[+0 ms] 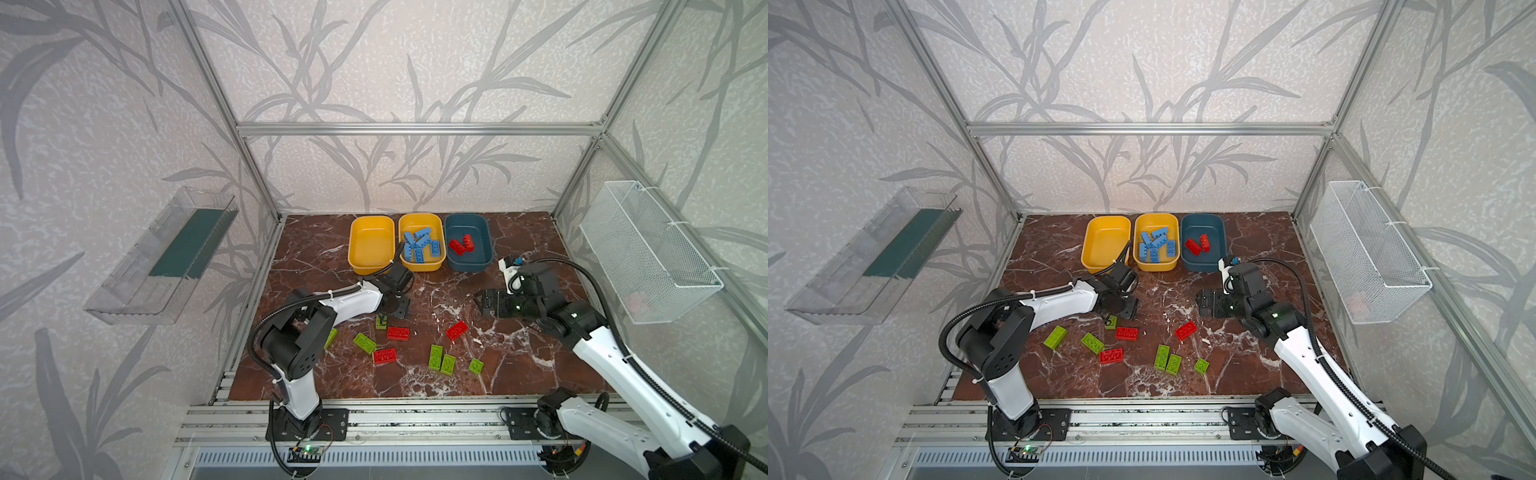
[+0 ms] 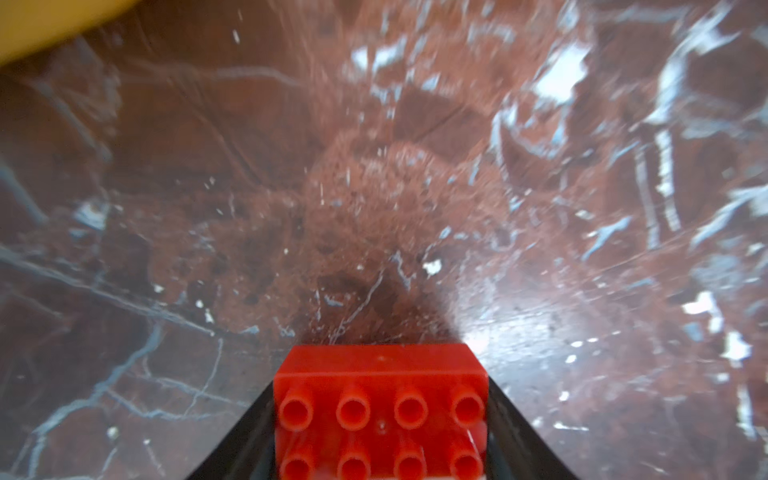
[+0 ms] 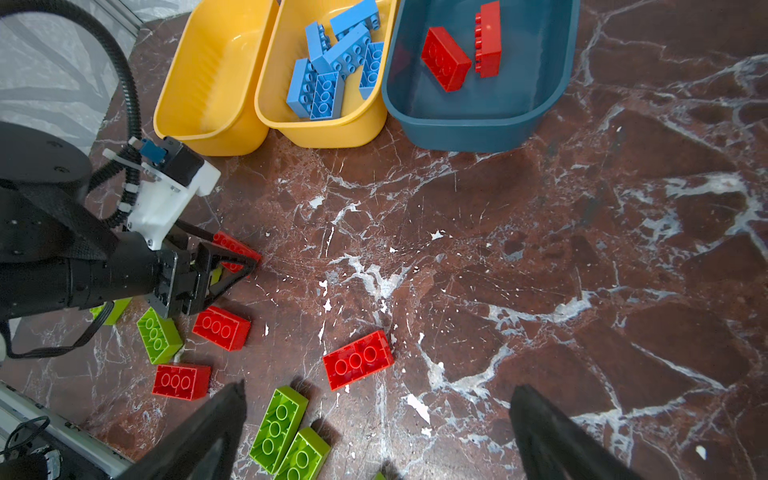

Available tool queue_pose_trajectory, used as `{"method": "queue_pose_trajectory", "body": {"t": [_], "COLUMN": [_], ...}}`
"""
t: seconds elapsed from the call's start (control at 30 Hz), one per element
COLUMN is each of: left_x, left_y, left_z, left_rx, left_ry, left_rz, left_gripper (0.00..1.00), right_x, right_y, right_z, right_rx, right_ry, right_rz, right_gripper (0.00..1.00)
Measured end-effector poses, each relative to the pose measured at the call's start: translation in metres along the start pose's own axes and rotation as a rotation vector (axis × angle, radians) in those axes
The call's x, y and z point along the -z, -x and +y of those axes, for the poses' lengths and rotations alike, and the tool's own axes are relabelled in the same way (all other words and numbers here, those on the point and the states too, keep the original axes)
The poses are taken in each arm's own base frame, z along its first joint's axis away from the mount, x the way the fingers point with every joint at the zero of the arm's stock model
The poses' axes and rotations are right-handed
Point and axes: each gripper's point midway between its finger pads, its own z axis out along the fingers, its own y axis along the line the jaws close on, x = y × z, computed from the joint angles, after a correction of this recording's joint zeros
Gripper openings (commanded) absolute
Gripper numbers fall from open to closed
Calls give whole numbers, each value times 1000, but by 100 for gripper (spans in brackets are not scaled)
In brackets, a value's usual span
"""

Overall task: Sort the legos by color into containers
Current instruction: 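Lower the left gripper onto a red brick and grasp it, then carry the red brick into the teal tub with the left gripper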

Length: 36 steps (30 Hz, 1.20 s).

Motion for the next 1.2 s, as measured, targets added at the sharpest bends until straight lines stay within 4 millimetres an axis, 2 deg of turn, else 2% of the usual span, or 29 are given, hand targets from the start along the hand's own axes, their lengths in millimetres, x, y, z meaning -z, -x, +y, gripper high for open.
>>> {"method": "queue_pose_trajectory", "body": {"t": [0.1, 0.23, 0.33, 0.43, 0.57, 0.67, 0.73, 0.87, 0.9, 1.1, 1.2], "left_x": [20, 48, 58, 55, 30, 7, -6, -25, -26, -25, -17], "left_y": [39, 108, 155, 189, 225, 244, 257, 282, 287, 296, 286], "left_z": [-14, -41, -64, -87, -111, -126, -136, -155, -158, -163, -157], "left_rx": [8, 17, 20, 20, 35, 45, 53, 72, 80, 97, 97], "left_ry": [-27, -82, -132, -185, -232, -263, -289, -351, -365, -391, -364], "left_rz": [-69, -194, -275, -333, -384, -407, -428, -479, -495, -519, -494], "left_gripper": [37, 37, 36, 36, 36, 37, 43, 89, 95, 97, 97], "right_x": [8, 18, 21, 20, 18, 19, 19, 19, 19, 19, 19], "right_y": [-3, -10, -18, -28, -36, -35, -35, -34, -34, -35, -37], "right_z": [-1, -3, -5, -10, -14, -14, -14, -16, -17, -22, -24], "right_rx": [-13, -34, -57, -80, -104, -108, -109, -113, -114, -117, -119], "right_ry": [9, 23, 28, 27, 20, 20, 19, 12, 9, -19, -30], "right_rz": [-24, -57, -67, -62, -51, -54, -56, -59, -59, -59, -53], "right_gripper": [99, 99, 99, 99, 99, 99, 99, 99, 99, 99, 99]}}
